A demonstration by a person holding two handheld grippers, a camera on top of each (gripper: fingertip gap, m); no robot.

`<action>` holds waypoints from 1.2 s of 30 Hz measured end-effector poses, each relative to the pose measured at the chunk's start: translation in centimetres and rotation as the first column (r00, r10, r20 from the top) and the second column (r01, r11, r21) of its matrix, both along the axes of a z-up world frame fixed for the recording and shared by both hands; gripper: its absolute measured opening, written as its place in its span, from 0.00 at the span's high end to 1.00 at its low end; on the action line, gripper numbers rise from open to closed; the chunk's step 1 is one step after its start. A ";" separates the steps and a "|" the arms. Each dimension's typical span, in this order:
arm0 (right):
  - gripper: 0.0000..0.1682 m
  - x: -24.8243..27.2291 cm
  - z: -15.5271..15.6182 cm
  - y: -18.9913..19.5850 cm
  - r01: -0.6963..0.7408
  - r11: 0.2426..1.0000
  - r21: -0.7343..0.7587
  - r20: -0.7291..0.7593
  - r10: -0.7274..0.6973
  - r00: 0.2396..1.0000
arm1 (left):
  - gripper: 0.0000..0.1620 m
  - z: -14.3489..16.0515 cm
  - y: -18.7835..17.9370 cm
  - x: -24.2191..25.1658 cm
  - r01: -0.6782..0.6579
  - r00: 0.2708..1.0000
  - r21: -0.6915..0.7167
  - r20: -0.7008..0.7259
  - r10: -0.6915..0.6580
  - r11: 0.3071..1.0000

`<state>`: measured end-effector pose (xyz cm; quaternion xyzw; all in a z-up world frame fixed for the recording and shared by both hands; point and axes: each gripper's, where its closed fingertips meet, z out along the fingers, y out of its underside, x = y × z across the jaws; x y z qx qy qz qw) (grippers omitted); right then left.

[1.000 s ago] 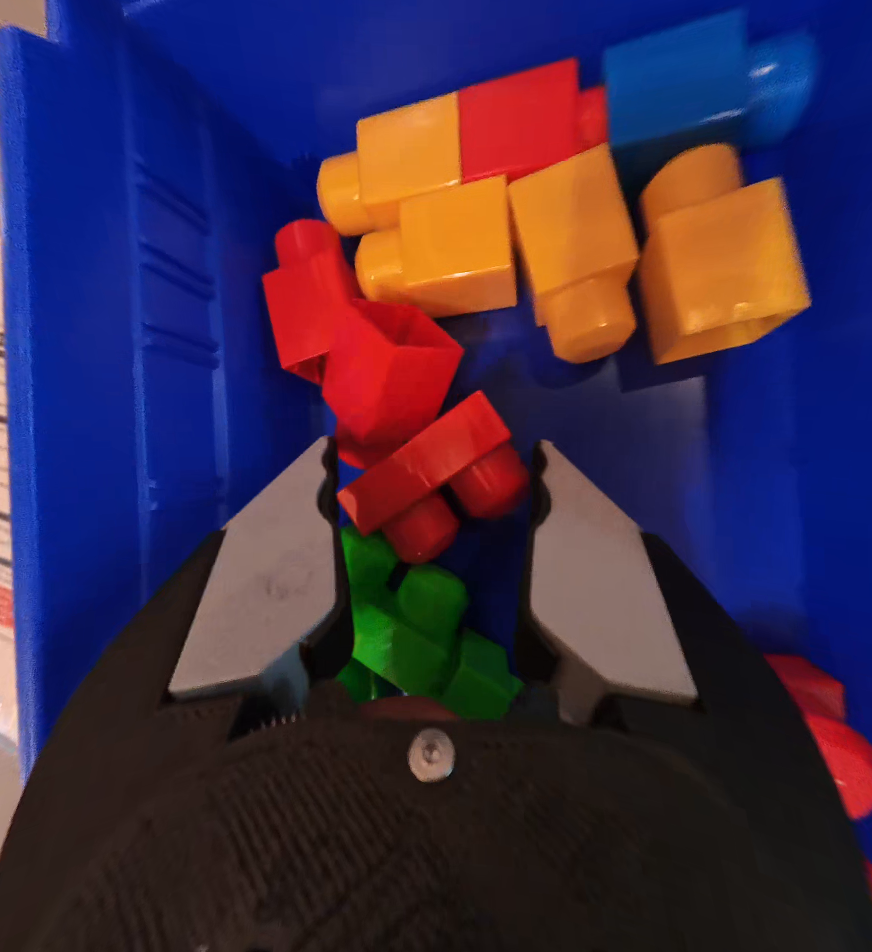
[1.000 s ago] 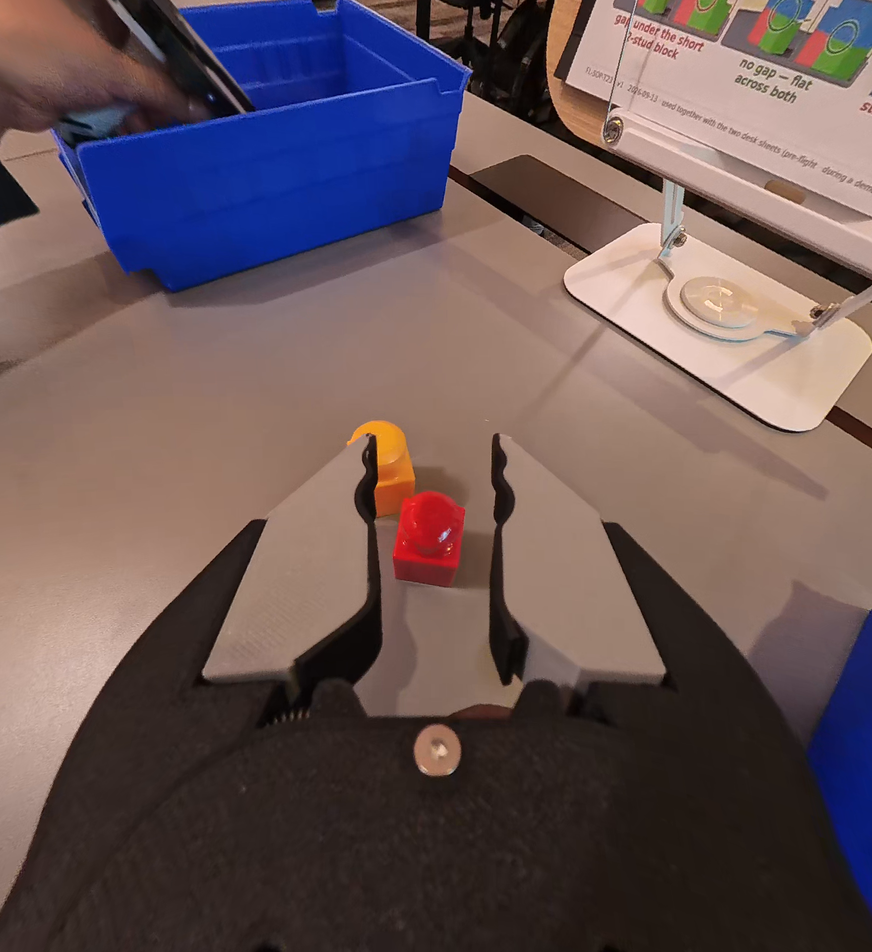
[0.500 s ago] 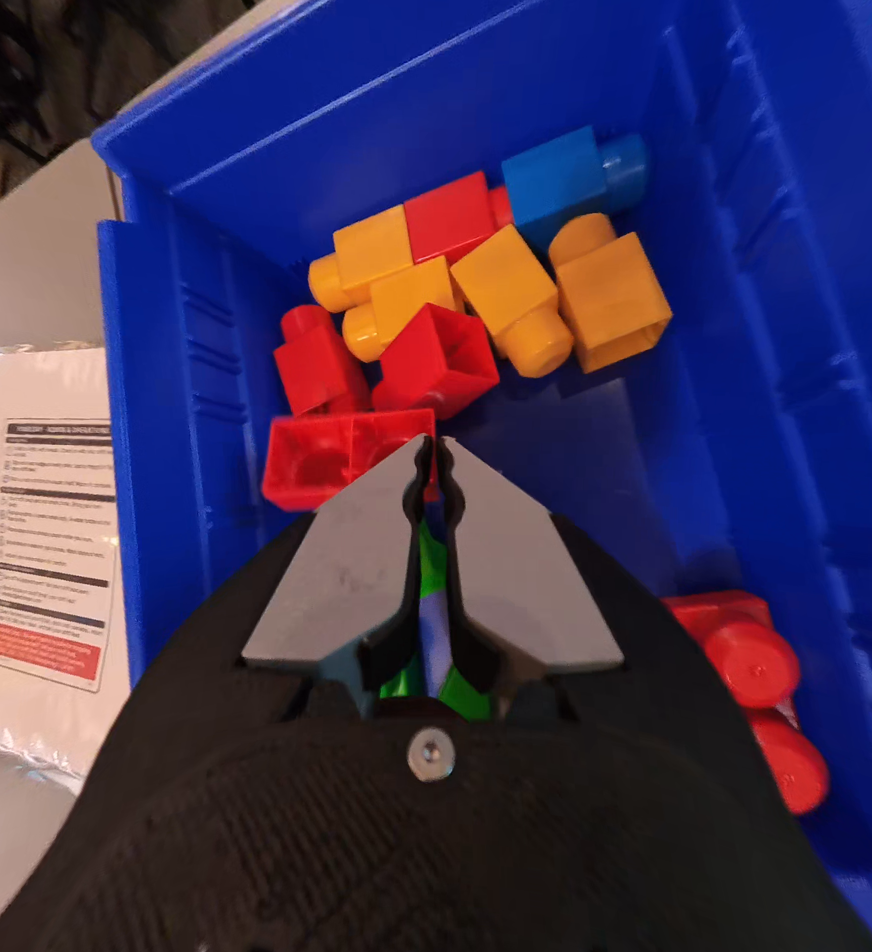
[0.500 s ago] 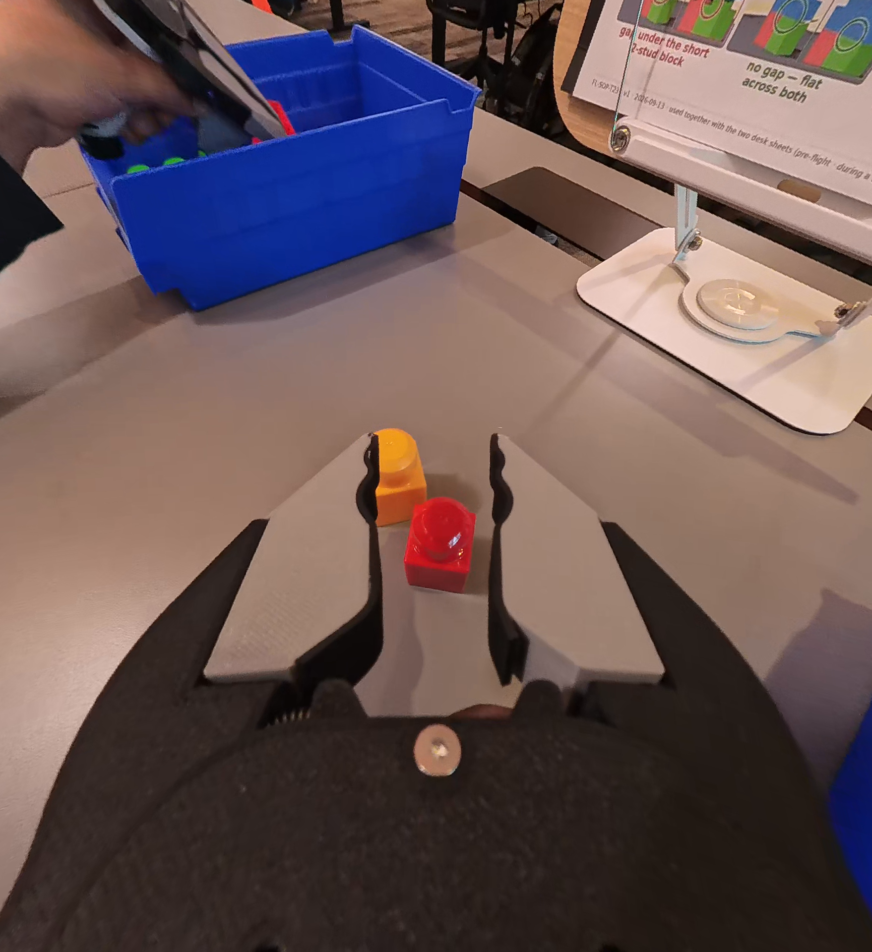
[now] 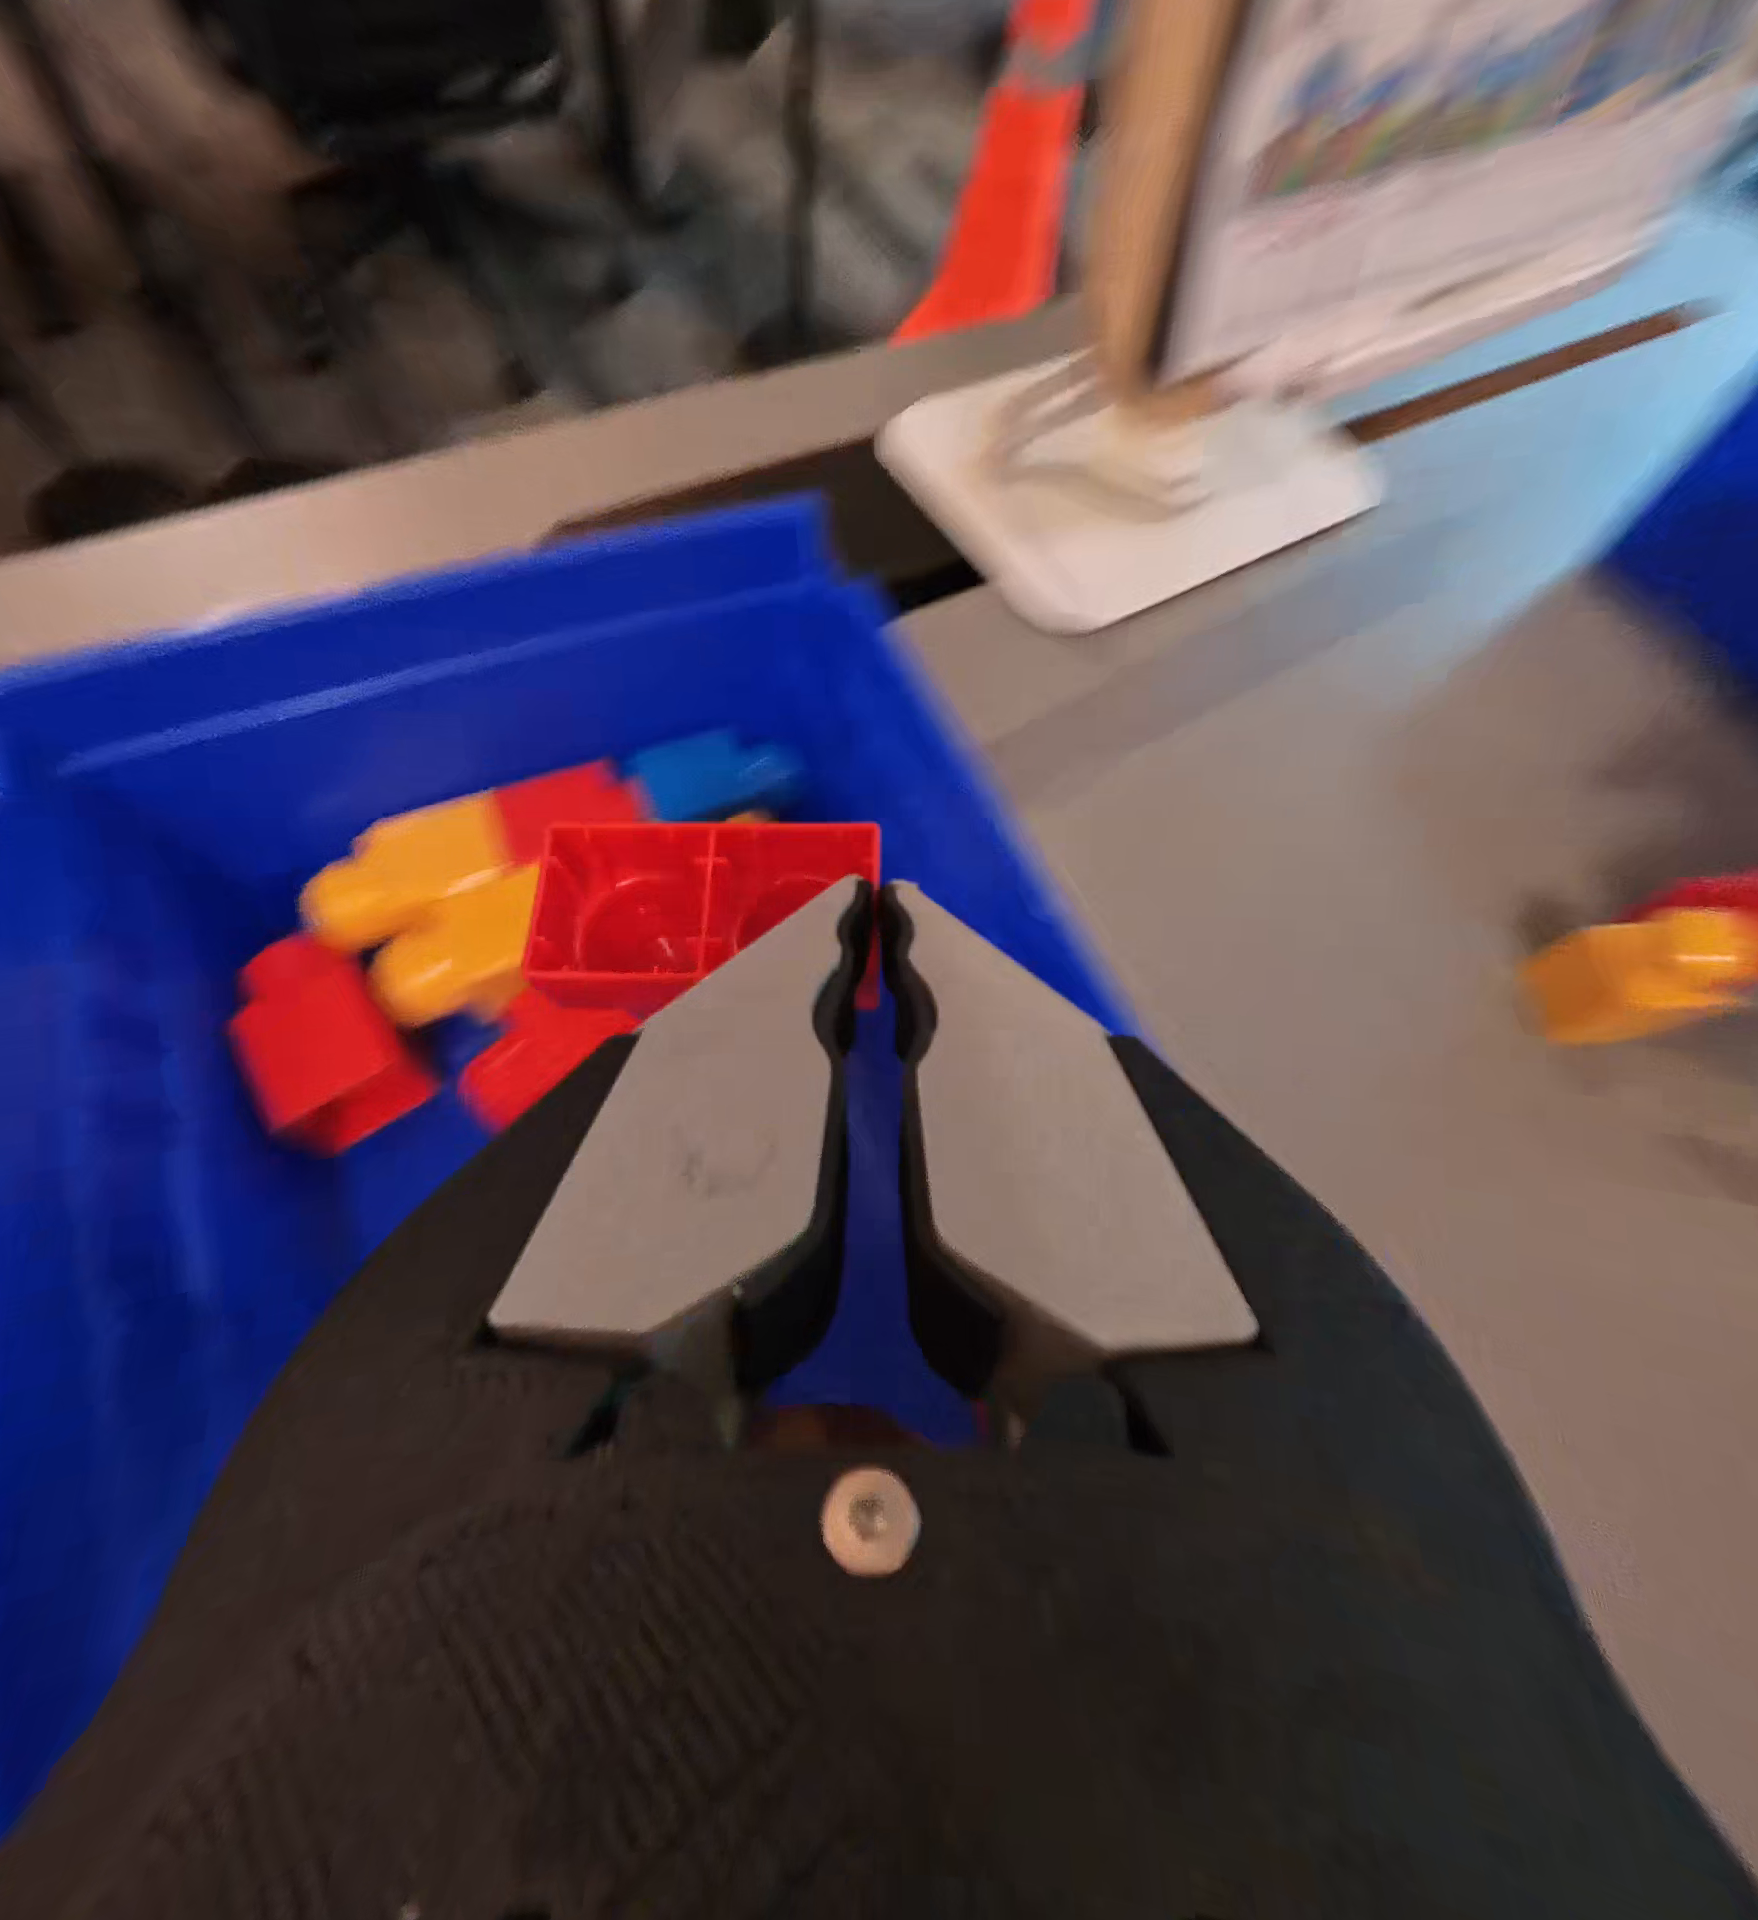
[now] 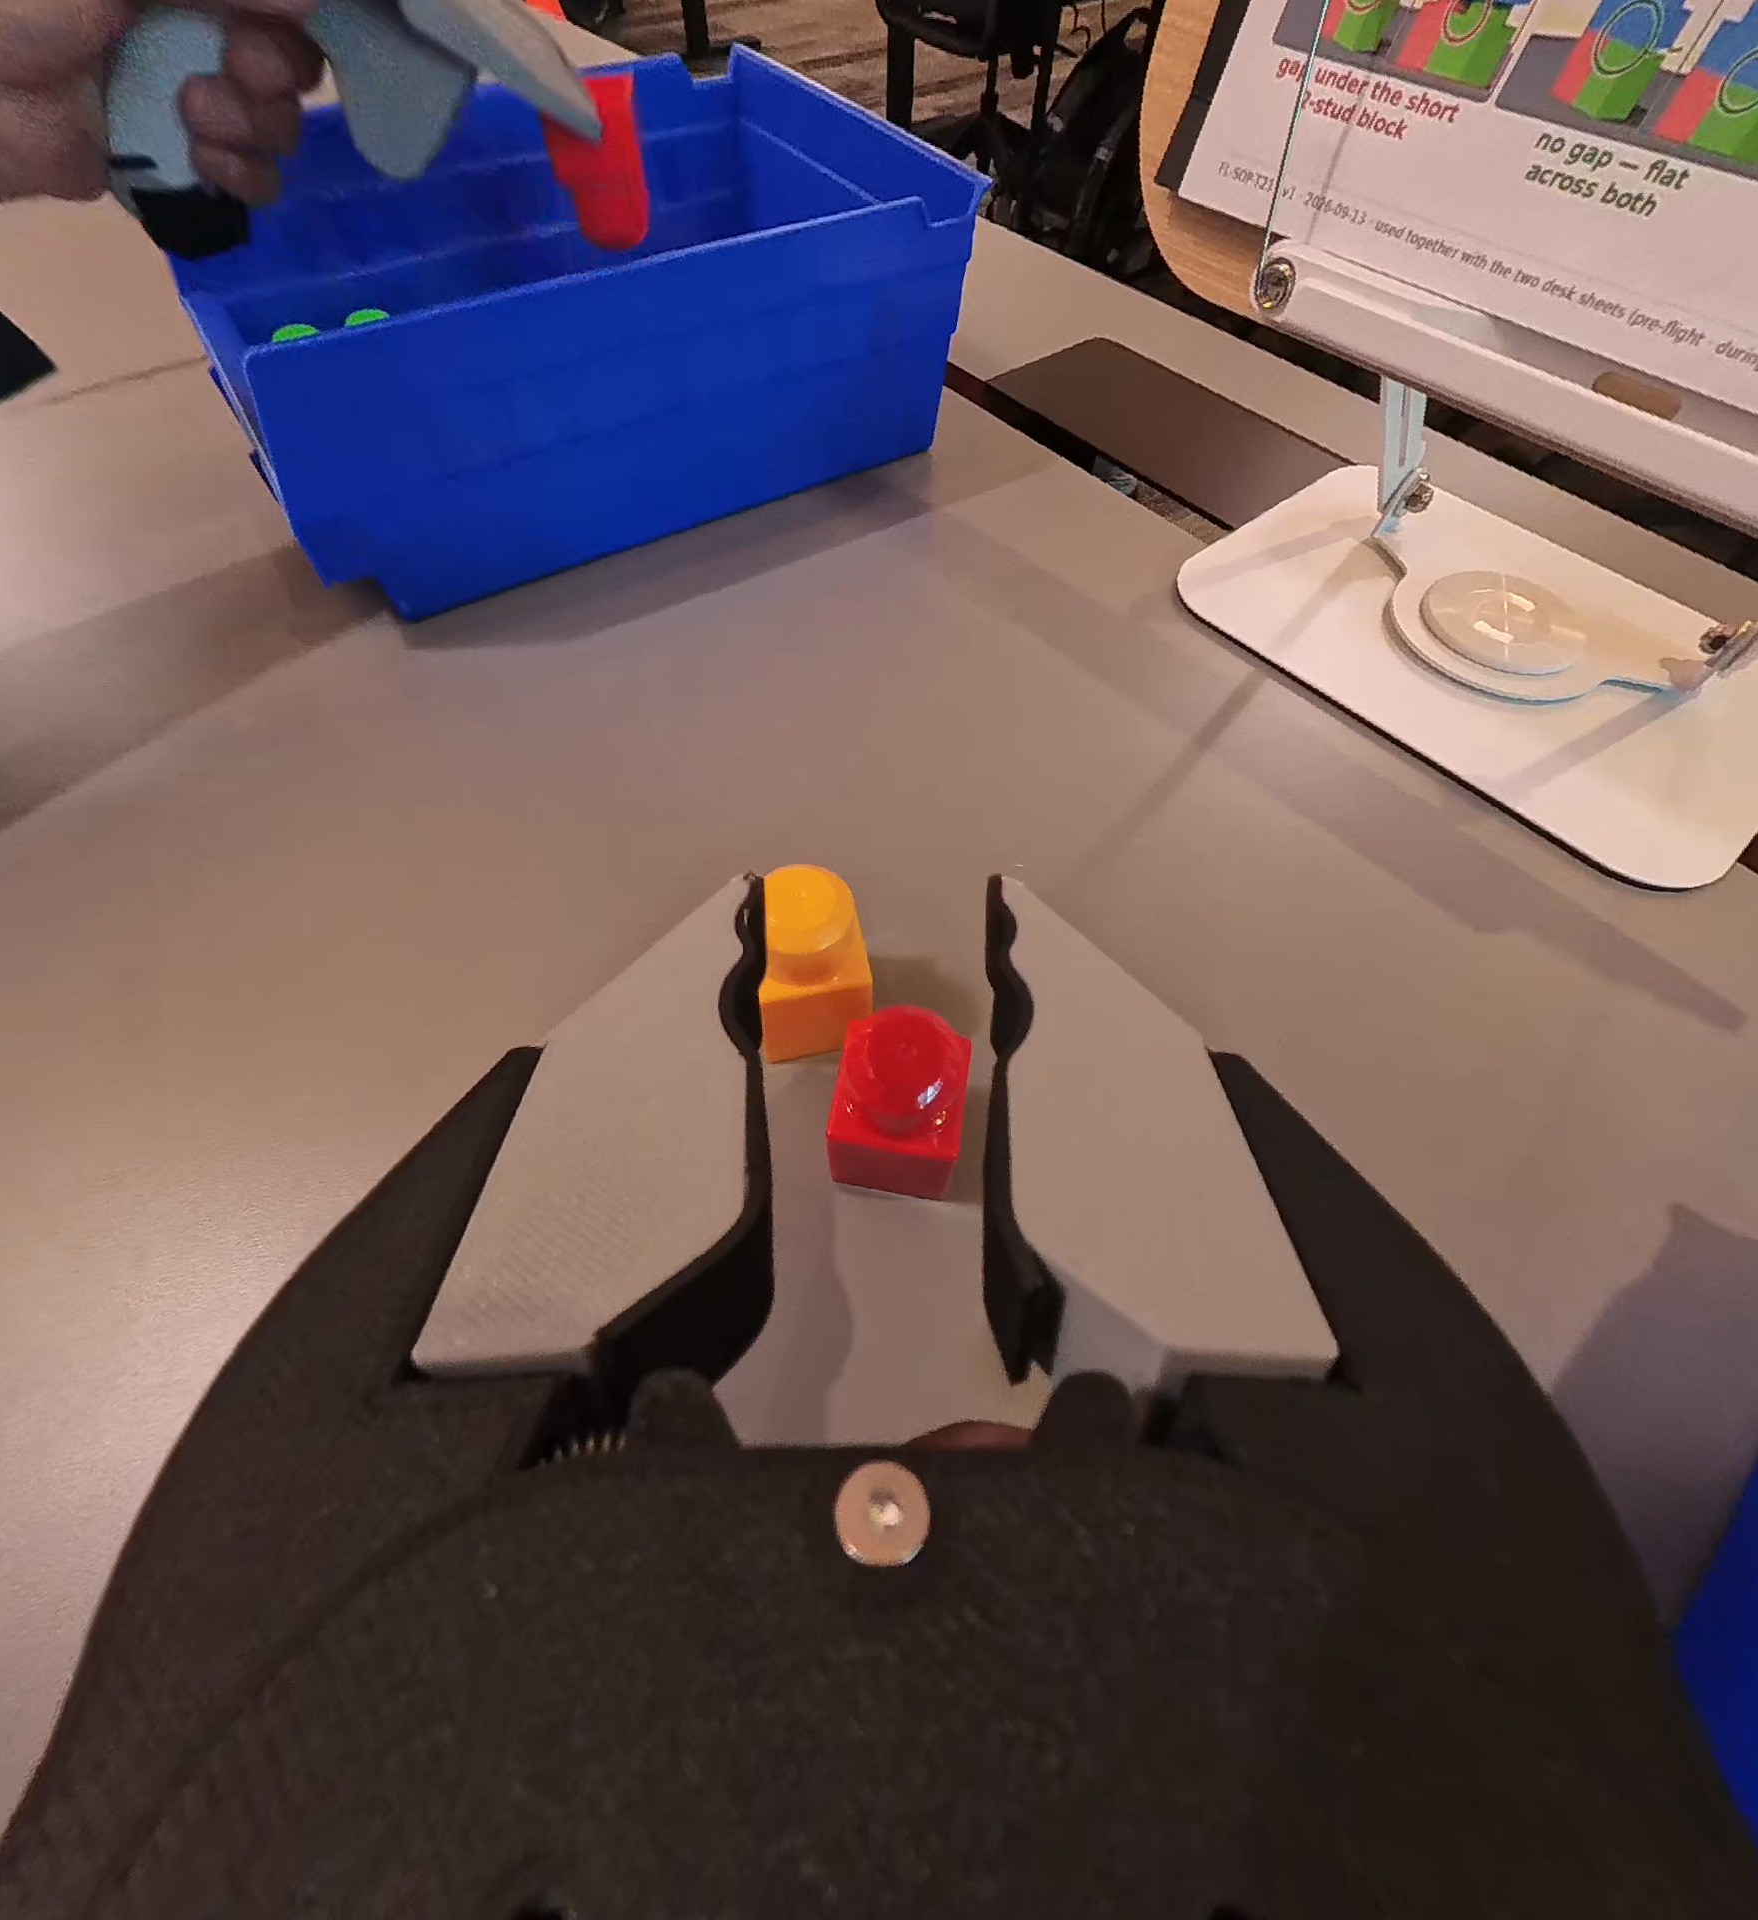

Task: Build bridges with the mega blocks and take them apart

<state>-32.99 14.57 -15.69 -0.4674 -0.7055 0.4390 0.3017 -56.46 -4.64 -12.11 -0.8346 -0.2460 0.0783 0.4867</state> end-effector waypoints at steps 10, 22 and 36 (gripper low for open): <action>0.68 2.0 7.5 -2.3 -0.162 0.978 -0.134 -0.360 0.104 0.927 | 1.00 13.7 10.6 17.8 0.467 0.761 0.669 0.029 -0.648 0.578; 0.77 1.6 8.3 -0.2 0.189 0.958 0.217 -0.519 -0.050 0.853 | 1.00 9.2 18.3 27.0 0.452 0.539 0.720 0.250 -0.804 0.527; 0.84 1.3 6.9 0.7 0.154 0.961 0.231 -0.433 -0.040 0.900 | 1.00 7.1 19.1 26.1 0.422 0.566 0.686 0.312 -0.763 0.593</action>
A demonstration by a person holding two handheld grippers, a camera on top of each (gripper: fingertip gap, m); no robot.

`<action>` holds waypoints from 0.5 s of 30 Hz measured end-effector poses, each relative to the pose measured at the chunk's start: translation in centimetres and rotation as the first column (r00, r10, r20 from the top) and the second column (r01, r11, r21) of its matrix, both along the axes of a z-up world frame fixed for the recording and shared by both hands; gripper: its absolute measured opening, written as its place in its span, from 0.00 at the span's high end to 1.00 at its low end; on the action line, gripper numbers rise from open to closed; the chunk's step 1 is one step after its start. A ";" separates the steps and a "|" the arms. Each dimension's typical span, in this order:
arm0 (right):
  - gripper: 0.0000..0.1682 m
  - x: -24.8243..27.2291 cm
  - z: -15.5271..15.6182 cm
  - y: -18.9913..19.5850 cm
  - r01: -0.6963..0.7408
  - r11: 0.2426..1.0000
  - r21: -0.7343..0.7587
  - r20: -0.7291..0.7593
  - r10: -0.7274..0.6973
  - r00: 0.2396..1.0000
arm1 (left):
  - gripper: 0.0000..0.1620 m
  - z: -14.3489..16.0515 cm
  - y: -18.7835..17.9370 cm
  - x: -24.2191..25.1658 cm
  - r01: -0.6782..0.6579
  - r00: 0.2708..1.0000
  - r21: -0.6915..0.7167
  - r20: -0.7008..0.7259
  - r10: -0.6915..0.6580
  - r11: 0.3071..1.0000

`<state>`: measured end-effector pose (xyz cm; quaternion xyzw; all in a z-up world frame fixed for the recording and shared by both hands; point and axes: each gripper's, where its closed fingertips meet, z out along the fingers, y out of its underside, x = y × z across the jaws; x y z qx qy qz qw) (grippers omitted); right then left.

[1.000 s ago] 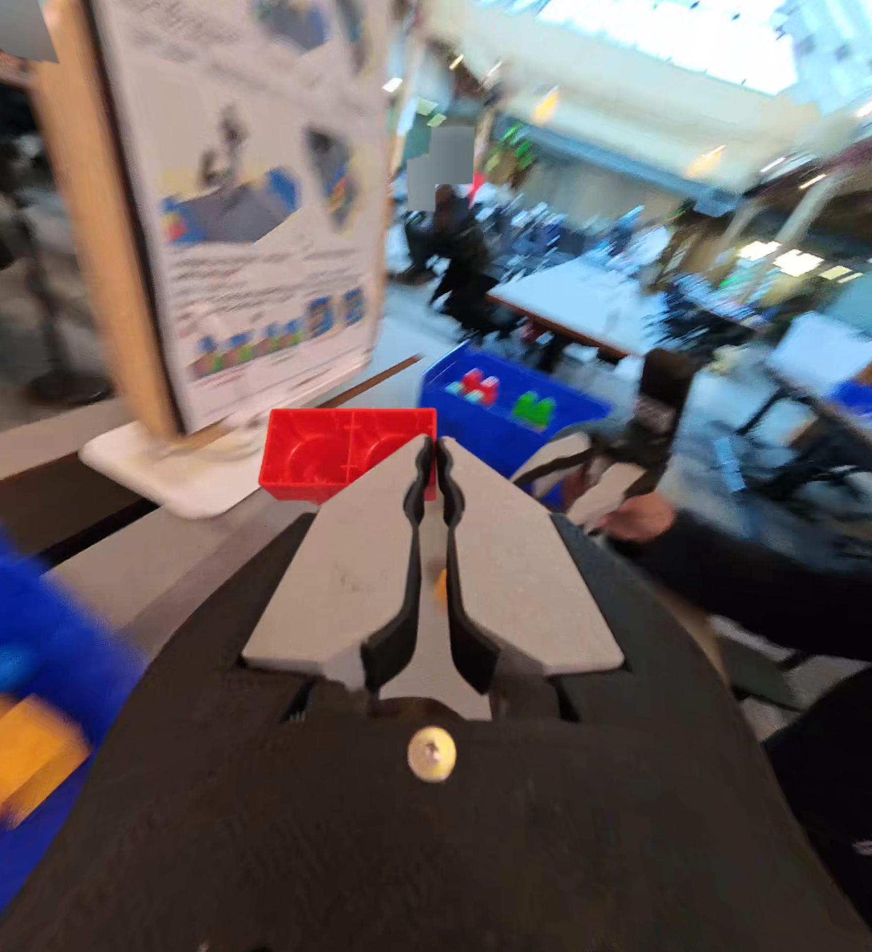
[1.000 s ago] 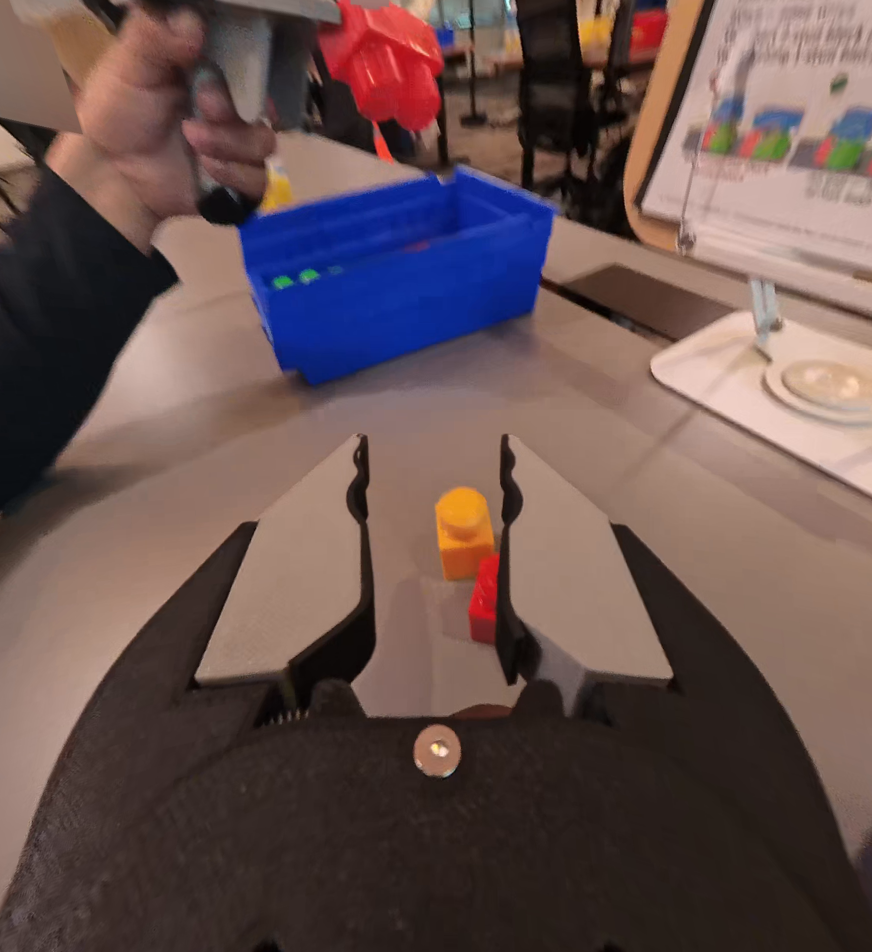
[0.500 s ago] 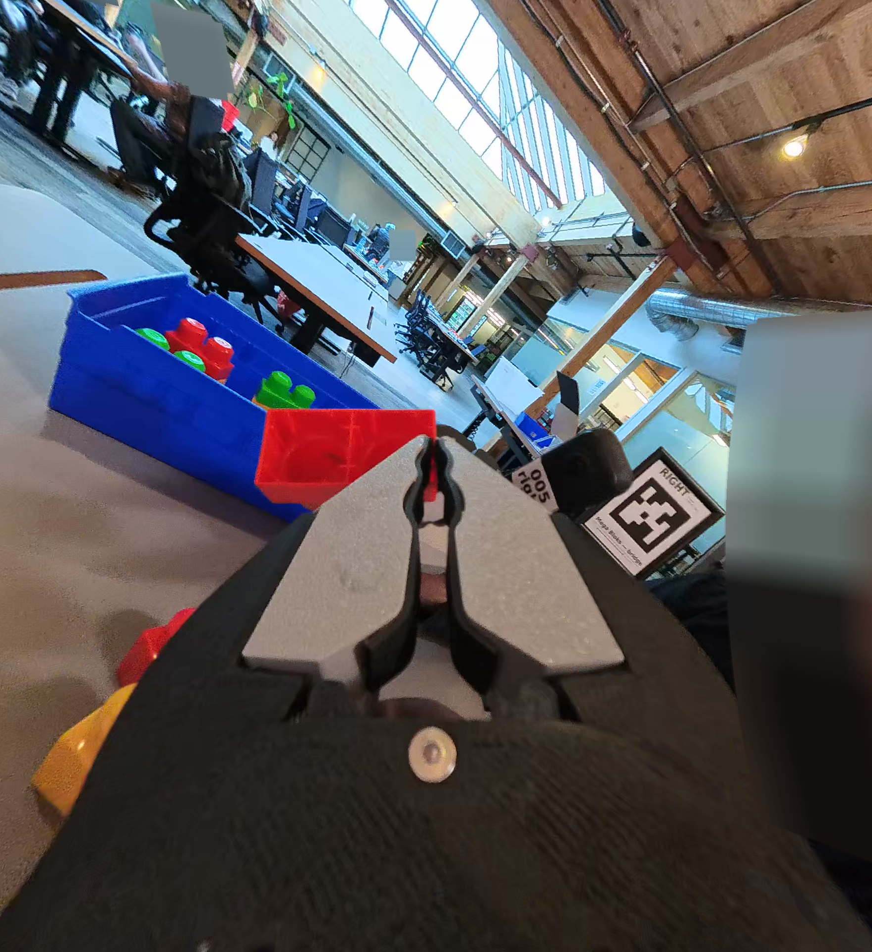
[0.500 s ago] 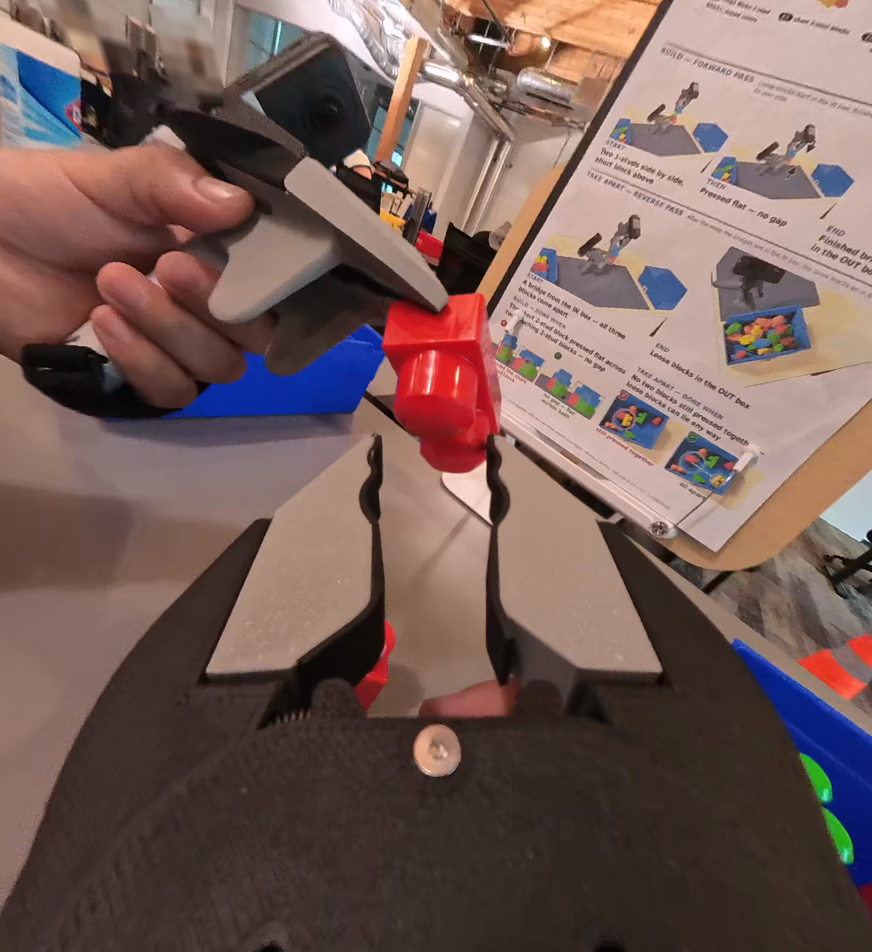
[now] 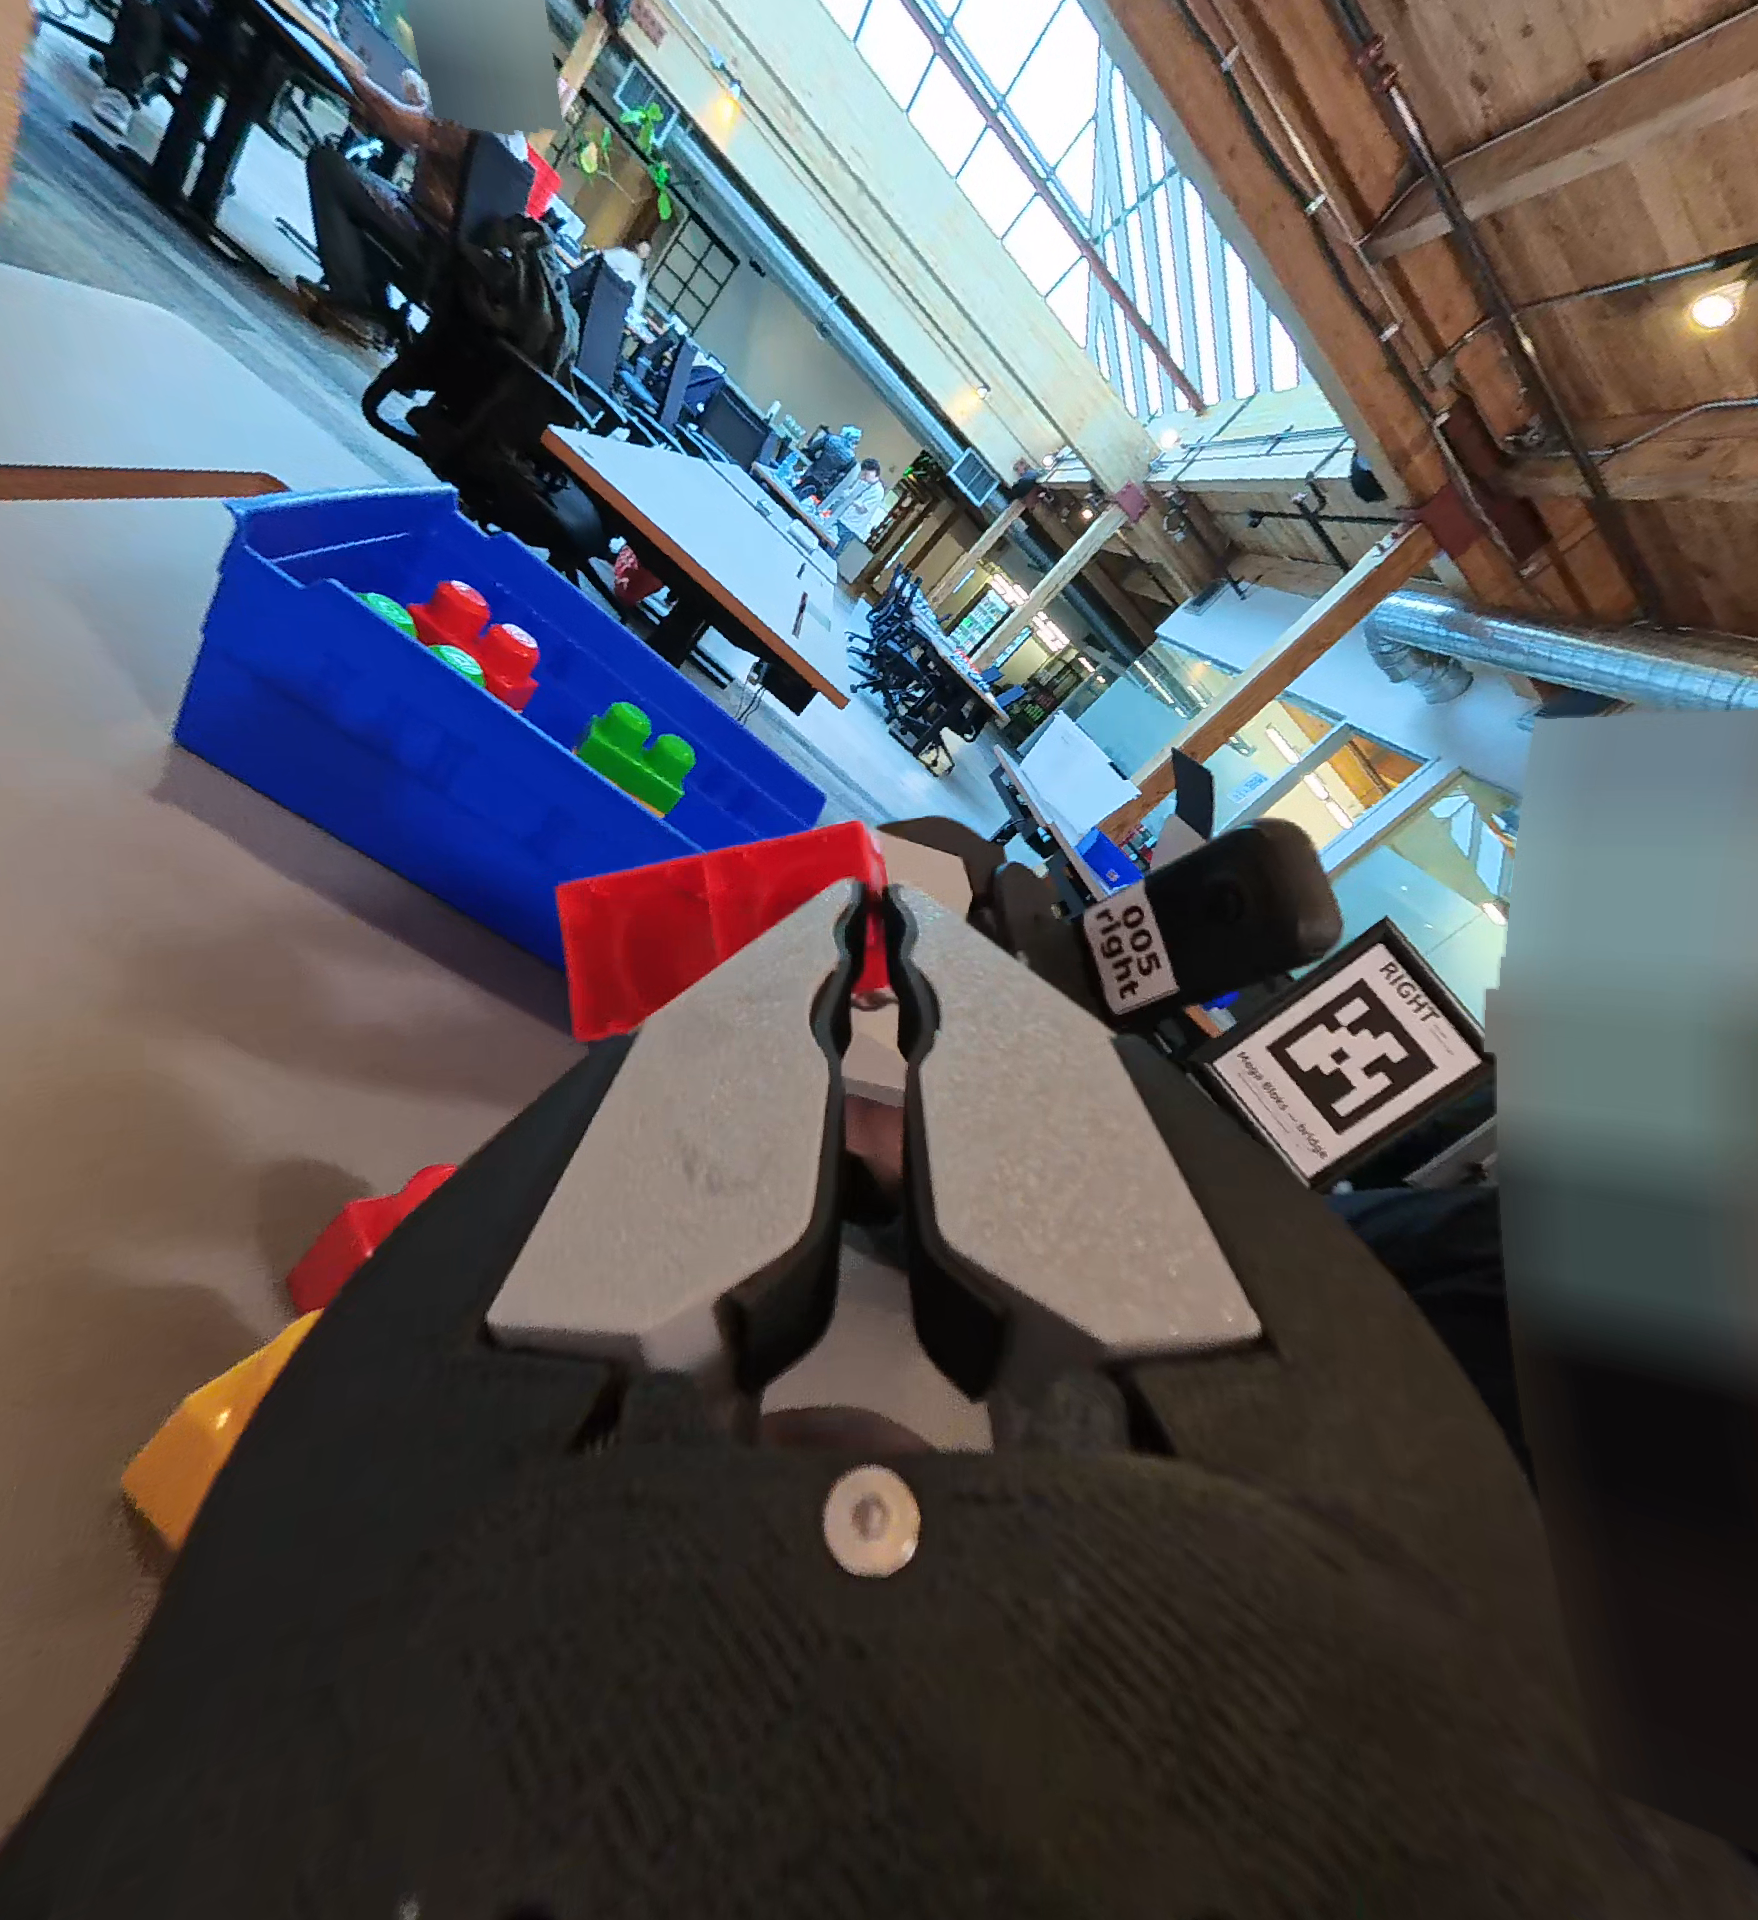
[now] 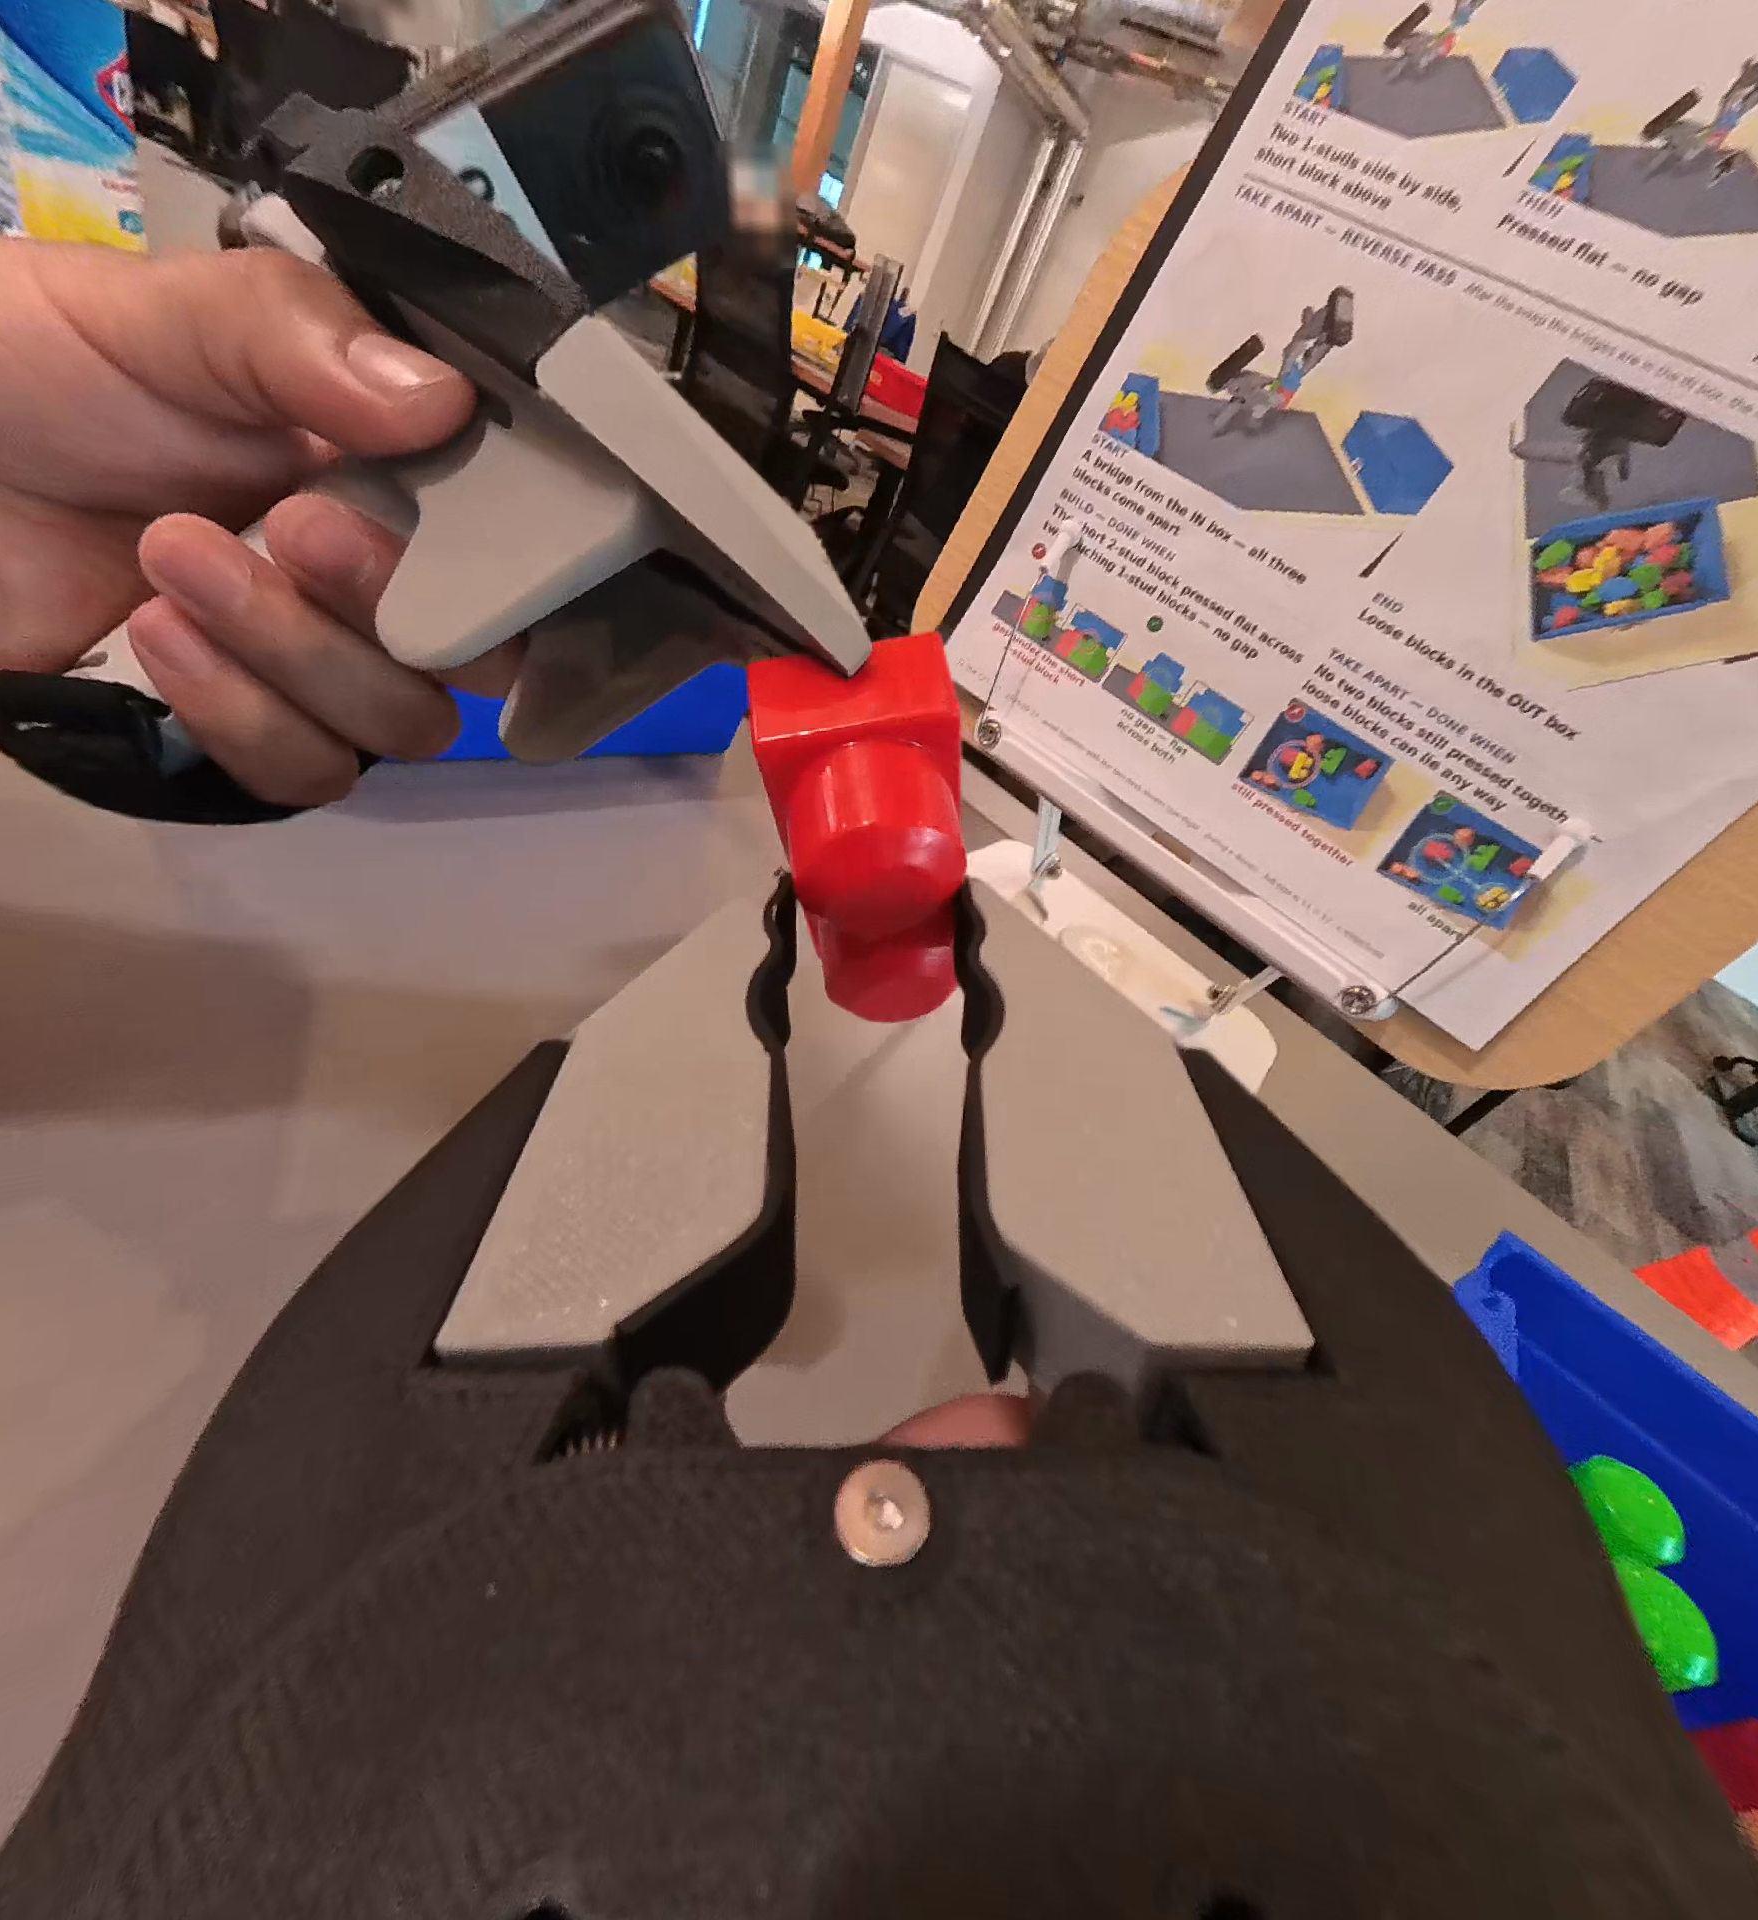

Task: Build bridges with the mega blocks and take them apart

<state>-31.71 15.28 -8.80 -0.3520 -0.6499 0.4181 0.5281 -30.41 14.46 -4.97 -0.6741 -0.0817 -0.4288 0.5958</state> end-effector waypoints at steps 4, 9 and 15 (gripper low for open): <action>0.85 -0.2 -0.7 -0.3 -0.019 1.000 0.001 0.043 0.019 0.999 | 0.99 -0.8 -0.2 -0.8 0.001 1.000 -0.040 -0.009 -0.001 0.999; 0.85 -0.4 -1.5 -0.1 -0.023 1.000 -0.018 0.089 0.024 0.996 | 1.00 -1.5 -0.6 -1.9 -0.029 0.997 -0.074 -0.073 0.024 0.997; 0.85 -0.6 -1.8 2.0 0.027 0.996 -0.083 0.136 -0.016 0.991 | 0.81 -4.7 -1.3 -4.4 -0.147 0.926 -0.201 -0.371 0.064 0.968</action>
